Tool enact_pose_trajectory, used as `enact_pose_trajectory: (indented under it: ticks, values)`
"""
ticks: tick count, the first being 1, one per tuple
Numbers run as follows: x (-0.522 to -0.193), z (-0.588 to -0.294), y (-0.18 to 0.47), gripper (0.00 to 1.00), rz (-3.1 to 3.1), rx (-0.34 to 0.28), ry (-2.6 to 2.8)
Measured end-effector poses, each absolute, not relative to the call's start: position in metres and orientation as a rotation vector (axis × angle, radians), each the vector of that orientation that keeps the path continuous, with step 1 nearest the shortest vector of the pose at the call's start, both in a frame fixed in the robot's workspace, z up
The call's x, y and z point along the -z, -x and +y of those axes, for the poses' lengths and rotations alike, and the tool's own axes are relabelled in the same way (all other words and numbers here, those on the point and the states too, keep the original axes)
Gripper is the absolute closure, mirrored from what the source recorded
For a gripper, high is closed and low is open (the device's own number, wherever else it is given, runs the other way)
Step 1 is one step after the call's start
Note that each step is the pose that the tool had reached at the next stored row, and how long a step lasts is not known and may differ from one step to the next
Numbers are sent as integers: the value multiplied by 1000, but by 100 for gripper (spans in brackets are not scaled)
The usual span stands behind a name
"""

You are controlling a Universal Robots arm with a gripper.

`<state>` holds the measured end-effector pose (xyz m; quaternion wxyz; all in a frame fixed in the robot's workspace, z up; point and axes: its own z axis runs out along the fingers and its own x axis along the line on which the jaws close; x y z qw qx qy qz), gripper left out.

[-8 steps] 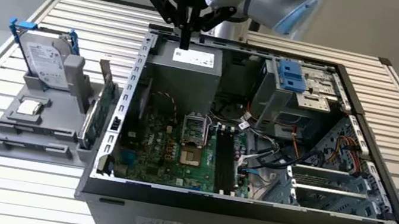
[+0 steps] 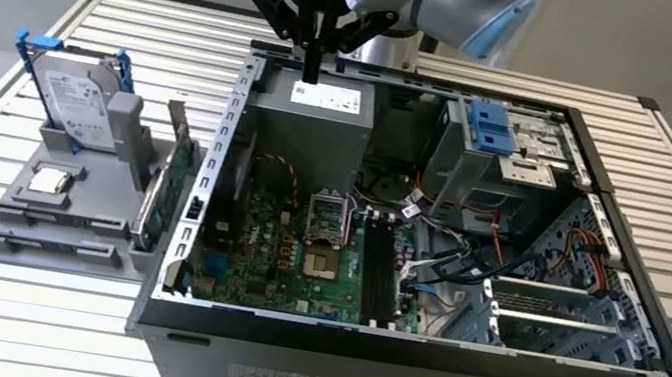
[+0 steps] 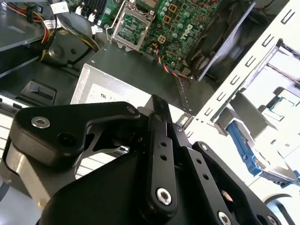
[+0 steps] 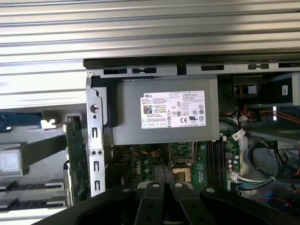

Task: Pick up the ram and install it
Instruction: 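Reach for the ram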

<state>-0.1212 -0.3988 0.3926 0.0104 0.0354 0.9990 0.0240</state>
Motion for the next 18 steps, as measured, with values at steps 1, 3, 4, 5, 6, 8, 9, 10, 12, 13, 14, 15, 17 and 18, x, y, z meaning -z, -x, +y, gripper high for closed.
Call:
enact_pose_trajectory:
  ticks: [1, 3, 4, 5, 6, 8, 9, 10, 12, 13, 14, 15, 17, 18]
  values:
    - [-393, -399, 121, 100, 3118, -75, -110]
    - [-393, -399, 121, 100, 3118, -75, -110]
    - [-393, -399, 122, 100, 3118, -75, -111]
    - [-393, -399, 123, 100, 3118, -75, -111]
    - [-393, -399, 123, 100, 3118, -75, -110]
    - [-393, -399, 126, 100, 3118, -75, -110]
    - [-393, -399, 128, 100, 3118, -75, -110]
    - [-393, -399, 130, 100, 3118, -76, -111]
    - [-393, -399, 133, 100, 3118, -76, -110]
    - [-393, -399, 136, 100, 3118, -76, -110]
    - [-393, -399, 138, 100, 3118, -76, -111]
    - [-393, -400, 140, 100, 3118, -76, -110]
    - [-393, -400, 144, 100, 3118, -76, -110]
    - [-393, -400, 145, 100, 3118, -76, -110]
